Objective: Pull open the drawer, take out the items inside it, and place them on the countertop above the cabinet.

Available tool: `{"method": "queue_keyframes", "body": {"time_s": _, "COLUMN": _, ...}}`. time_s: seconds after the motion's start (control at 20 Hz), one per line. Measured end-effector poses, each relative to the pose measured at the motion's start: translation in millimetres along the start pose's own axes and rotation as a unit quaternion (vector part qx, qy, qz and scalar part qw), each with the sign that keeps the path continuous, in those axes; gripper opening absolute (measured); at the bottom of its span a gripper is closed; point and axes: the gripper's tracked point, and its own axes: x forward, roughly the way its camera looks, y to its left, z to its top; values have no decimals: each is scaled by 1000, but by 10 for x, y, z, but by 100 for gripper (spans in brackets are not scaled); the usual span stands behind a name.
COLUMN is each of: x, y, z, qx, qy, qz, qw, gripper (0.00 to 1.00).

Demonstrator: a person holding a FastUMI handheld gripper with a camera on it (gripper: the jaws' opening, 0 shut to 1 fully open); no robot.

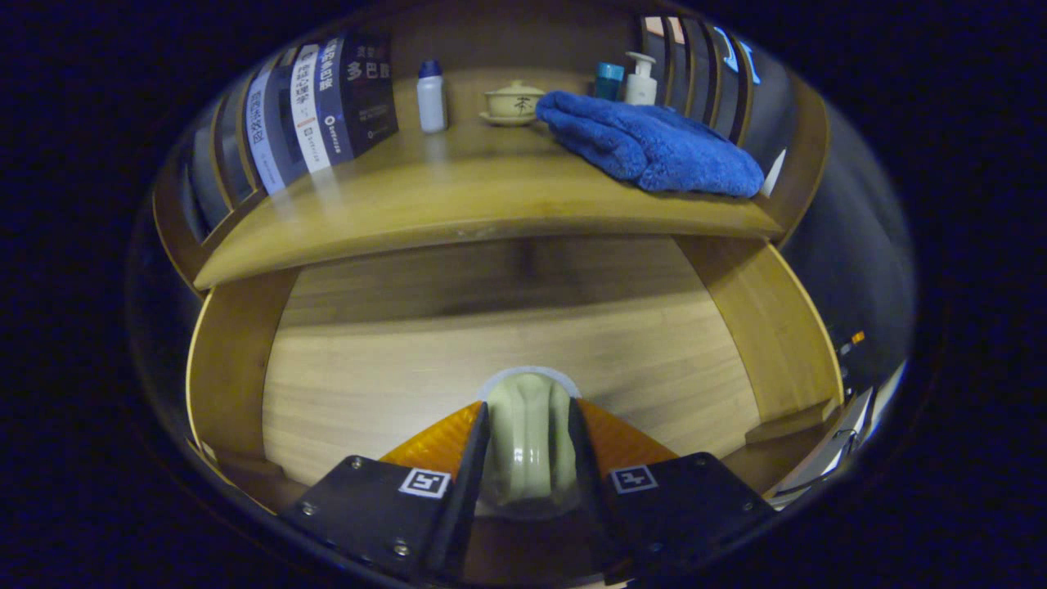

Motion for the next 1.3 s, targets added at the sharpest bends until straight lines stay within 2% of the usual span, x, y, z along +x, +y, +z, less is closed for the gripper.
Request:
{"method": "queue_keyframes", "body": {"time_s": 0.05, "x": 32, "y": -35, "z": -8, "qx": 6, "qy": 6, "qz": -2, "qw": 1000, "gripper": 56}}
{"method": "queue_keyframes", "body": {"time_s": 0.25, "x": -4, "y": -40, "z": 38, "qx": 21, "qy": -14, "qz": 8, "qw": 1000, "gripper": 21}}
{"method": "queue_keyframes", "body": {"time_s": 0.35, "x": 17, "y": -32, "z": 59, "qx": 24, "qy": -30, "qz": 4, "qw": 999, "gripper": 21}}
{"method": "queue_keyframes", "body": {"time_s": 0.45, "x": -11, "y": -65, "z": 68, "qx": 16, "qy": -39, "qz": -9, "qw": 999, "gripper": 11}}
{"method": "queue_keyframes", "body": {"time_s": 0.8, "x": -381, "y": 63, "z": 414, "qx": 23, "qy": -127, "qz": 14, "qw": 992, "gripper": 11}}
{"method": "queue_keyframes", "body": {"time_s": 1.3, "x": -1354, "y": 70, "z": 1378, "qx": 10, "qy": -279, "qz": 10, "qw": 960, "gripper": 11}}
